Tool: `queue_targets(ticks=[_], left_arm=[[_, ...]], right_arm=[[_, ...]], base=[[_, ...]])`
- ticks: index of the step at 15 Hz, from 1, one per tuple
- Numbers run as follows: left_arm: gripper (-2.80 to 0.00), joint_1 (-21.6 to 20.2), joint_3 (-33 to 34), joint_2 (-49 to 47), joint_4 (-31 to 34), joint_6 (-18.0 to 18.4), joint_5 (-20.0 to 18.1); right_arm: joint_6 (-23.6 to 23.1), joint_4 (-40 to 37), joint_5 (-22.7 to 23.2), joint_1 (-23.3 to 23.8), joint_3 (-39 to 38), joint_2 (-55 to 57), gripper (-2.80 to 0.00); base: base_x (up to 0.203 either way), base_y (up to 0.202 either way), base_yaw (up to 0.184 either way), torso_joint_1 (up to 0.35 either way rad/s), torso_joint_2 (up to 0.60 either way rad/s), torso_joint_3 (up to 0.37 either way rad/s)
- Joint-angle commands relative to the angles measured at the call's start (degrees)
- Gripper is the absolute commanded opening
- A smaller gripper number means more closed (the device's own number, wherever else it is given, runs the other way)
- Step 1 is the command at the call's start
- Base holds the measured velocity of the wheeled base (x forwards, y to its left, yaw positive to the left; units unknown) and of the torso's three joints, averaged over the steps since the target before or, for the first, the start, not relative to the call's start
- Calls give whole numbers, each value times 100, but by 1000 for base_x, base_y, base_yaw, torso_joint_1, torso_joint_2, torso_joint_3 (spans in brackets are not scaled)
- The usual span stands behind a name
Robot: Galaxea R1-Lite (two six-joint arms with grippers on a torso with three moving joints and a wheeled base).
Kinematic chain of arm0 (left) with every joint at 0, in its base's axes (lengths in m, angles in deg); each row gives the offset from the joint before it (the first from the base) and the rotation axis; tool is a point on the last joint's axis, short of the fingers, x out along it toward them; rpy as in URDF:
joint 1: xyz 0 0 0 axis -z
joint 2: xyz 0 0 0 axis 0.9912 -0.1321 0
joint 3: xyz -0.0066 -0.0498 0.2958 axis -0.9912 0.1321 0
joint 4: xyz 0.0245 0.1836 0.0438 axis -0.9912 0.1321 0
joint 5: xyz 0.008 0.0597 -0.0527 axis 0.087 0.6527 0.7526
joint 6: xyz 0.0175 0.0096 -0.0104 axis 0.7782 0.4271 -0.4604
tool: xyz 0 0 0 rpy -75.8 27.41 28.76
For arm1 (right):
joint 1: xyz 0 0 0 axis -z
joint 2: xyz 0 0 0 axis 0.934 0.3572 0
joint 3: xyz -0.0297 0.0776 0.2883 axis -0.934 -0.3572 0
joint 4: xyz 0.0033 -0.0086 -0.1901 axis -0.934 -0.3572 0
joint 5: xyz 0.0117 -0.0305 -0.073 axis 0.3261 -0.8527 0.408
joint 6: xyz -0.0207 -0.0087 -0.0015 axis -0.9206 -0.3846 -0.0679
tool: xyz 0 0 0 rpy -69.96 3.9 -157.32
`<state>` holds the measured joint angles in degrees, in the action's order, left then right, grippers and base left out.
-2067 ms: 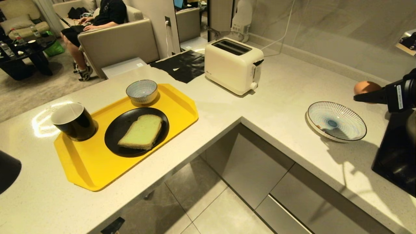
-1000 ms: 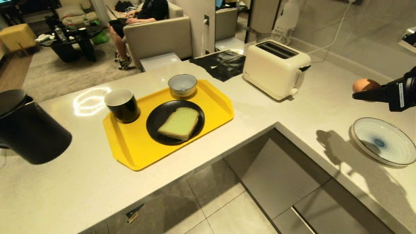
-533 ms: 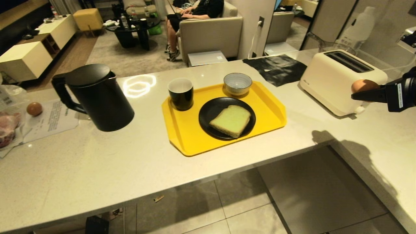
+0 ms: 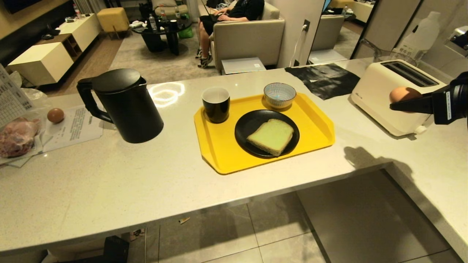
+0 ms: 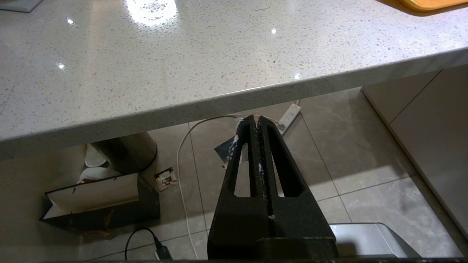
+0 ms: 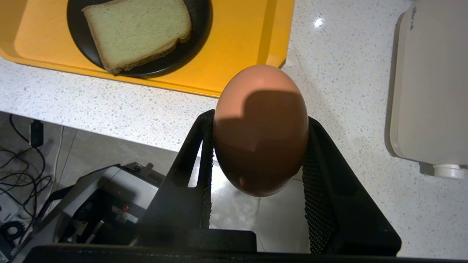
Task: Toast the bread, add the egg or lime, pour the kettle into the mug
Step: Put the egg in the bowl
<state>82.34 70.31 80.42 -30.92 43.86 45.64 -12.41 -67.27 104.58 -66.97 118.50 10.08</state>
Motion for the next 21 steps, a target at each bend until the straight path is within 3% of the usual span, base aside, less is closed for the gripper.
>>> queue_targets(ticks=[1,4,8,12,14,17,21], left_arm=[[-280,-2,0,-5,6,0,0],[-280,-10,0,-5,6,0,0],[-280,-10,0,-2,1,0,0],[-280,-10,0,-5,-2,0,0],[-280,-9,0,-5,-1,0,0],[-280,-9,0,-1,-3,0,0],[-280,-2,0,-5,-3,0,0]], right_arm=[[-11,-10,14,-179,43,58,-280],[69,11,-121,-670,348,339,-280],[727,617,-1121,-1543,987,1120,-280],[959,988,-1720,-2240,1526,1799,-280],[1078,1421,-2032,-2480,1712,2165,-280],[1096,2749,-2614,-2801,1844,2799,-280],[1096,2863,-2733,-2928,2754,3523,-280]], base=[[0,0,0,0,0,0],[0,0,0,0,0,0],[0,0,0,0,0,0],[0,0,0,0,0,0],[0,0,0,0,0,0],[0,0,0,0,0,0],[0,0,0,0,0,0]])
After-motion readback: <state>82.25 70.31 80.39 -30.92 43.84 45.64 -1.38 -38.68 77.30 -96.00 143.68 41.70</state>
